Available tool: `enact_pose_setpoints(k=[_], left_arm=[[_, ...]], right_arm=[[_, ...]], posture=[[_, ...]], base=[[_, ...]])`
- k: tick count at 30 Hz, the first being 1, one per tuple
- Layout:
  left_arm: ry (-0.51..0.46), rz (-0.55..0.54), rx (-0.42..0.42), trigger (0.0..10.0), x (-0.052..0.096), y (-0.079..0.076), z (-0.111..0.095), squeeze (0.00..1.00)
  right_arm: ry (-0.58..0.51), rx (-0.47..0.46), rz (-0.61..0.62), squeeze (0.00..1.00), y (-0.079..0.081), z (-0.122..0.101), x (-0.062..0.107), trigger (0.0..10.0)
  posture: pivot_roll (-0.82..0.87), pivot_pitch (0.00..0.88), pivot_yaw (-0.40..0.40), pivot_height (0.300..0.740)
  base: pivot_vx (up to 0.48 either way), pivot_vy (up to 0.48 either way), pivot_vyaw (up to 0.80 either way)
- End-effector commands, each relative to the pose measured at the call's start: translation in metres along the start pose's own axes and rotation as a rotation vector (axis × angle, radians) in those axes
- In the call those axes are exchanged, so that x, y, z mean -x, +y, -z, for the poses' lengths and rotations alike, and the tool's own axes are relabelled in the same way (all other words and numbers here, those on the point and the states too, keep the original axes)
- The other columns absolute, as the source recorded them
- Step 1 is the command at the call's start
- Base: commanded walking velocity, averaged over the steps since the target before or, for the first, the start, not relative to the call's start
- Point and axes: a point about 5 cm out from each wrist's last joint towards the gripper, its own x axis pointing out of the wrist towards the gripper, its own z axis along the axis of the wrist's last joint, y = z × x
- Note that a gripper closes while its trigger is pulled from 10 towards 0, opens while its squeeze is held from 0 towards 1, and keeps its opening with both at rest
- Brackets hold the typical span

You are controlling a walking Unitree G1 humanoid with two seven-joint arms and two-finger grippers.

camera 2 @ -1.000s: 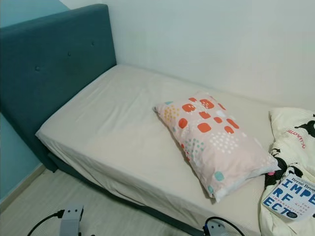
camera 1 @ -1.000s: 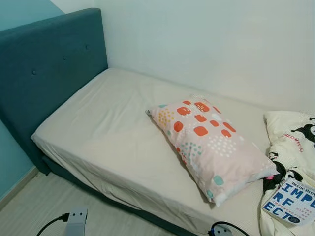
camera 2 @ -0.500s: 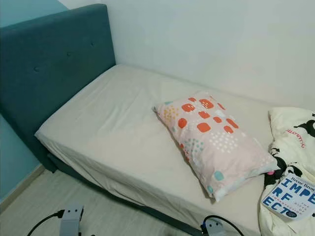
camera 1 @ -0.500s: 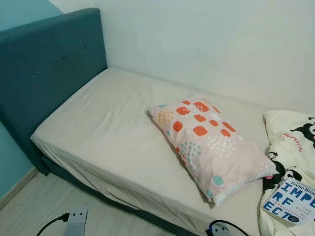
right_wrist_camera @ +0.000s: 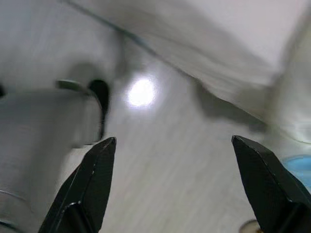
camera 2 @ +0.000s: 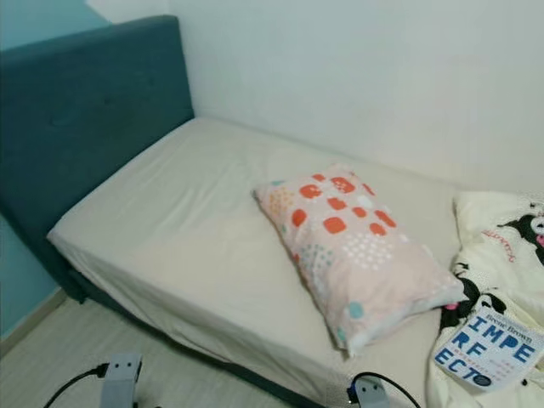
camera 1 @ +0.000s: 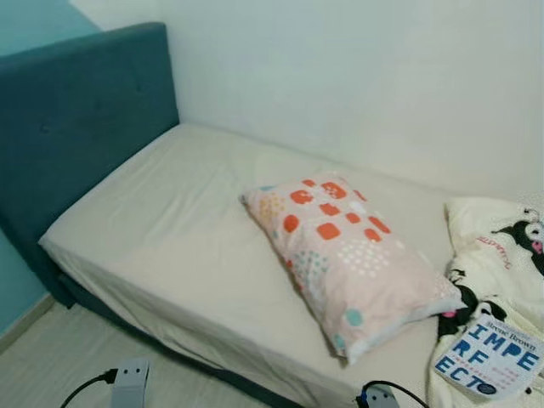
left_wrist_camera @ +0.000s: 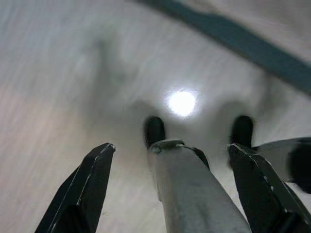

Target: Clean up the room

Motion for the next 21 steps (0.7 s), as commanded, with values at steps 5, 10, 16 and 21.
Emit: enact_pose_setpoints(k=[5,10,16,21], left_arm=[[0.002,-0.021,0.015,10.0,0.0006,0.0049,0.0017,0.0],[0.002,-0.018,0.012,10.0,0.0006,0.0048,0.0016,0.0],[0.002,-0.01,0.01,10.0,0.0006,0.0045,0.0017,0.0],[-0.012,-0.011,0.03,10.0,0.0007,0.0046,0.001,0.0]], right_arm=[[0.002,-0.006,-0.009,0.0,0.0055,0.0004,-0.0002,10.0],[0.002,-0.005,-0.01,0.0,0.0062,0.0001,-0.0003,10.0],[0.002,-0.005,-0.012,0.0,0.0068,0.0004,-0.0003,10.0],[0.004,-0.005,-0.013,0.0,0.0081,0.0013,-0.0003,10.0]], posture=[[-0.12,0.026,-0.056,0.74],[-0.12,0.026,-0.056,0.74],[-0.12,0.027,-0.056,0.74],[-0.12,0.027,-0.055,0.74]], base=[[0.0,0.0,0.0],[0.0,0.0,0.0],[0.0,-0.24,0.0],[0.0,-0.384,0.0]])
